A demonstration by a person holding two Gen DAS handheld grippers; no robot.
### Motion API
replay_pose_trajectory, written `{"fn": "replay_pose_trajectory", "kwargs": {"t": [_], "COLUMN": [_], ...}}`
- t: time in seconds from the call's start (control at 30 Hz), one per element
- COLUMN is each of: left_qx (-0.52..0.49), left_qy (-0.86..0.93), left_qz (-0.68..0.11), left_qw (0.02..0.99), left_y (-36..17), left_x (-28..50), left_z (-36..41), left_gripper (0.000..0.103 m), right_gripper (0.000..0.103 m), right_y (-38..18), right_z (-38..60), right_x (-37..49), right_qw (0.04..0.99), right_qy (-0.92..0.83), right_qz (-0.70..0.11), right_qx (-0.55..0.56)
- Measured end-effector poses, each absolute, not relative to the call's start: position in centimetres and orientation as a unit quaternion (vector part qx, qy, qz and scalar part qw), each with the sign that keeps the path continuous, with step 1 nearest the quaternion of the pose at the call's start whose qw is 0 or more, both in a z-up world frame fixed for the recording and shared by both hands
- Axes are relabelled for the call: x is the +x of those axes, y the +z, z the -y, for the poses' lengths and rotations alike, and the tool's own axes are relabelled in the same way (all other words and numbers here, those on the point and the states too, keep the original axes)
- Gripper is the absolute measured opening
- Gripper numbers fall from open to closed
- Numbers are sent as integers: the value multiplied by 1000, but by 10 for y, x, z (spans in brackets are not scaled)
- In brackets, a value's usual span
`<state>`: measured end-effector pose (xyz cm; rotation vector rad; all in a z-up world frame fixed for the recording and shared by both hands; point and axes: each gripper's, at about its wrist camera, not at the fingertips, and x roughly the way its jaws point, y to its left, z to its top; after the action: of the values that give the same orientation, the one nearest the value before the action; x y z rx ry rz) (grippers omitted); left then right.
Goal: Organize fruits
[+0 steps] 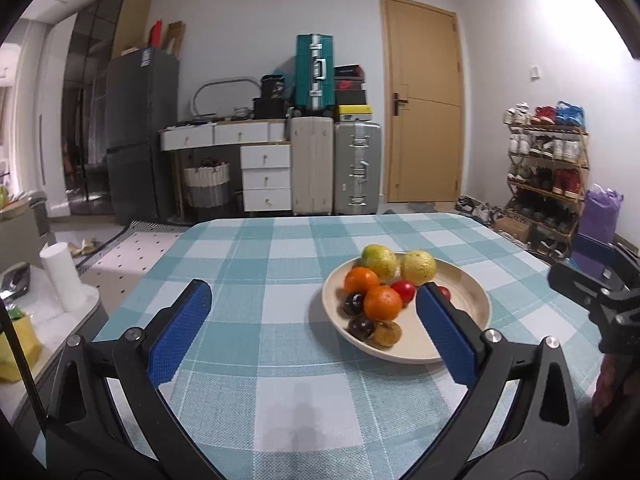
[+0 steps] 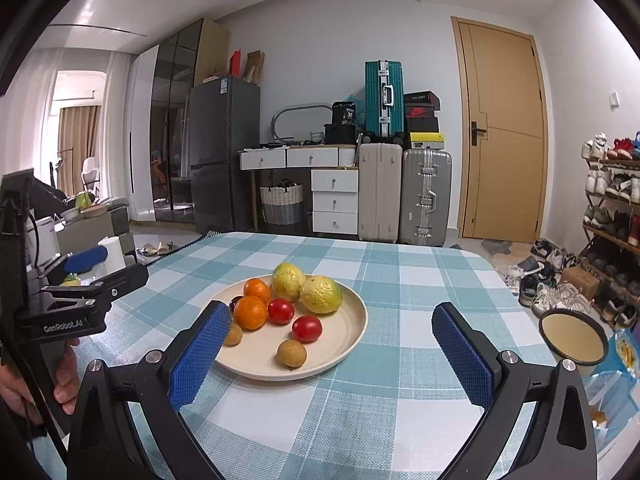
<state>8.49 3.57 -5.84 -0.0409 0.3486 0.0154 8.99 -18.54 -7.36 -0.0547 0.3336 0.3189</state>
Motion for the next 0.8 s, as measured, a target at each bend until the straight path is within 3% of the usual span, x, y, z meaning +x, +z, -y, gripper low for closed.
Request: {"fn": "replay_pose_trajectory", "kwargs": {"t": [0.8], "left_qx": [-17], "left_qy": [6], "left_qz": [-171], "left_qw": [985], "left_y": [-57], "left_x": [82], "left_z": [-34], "left_gripper": [102], "right_gripper": [103], "right_y": [-74], "right_z": [186], "right_x": [91], "right_qw": [973], "right_qy": [158], "right_qz": [-165], "right_qx": [-26]}}
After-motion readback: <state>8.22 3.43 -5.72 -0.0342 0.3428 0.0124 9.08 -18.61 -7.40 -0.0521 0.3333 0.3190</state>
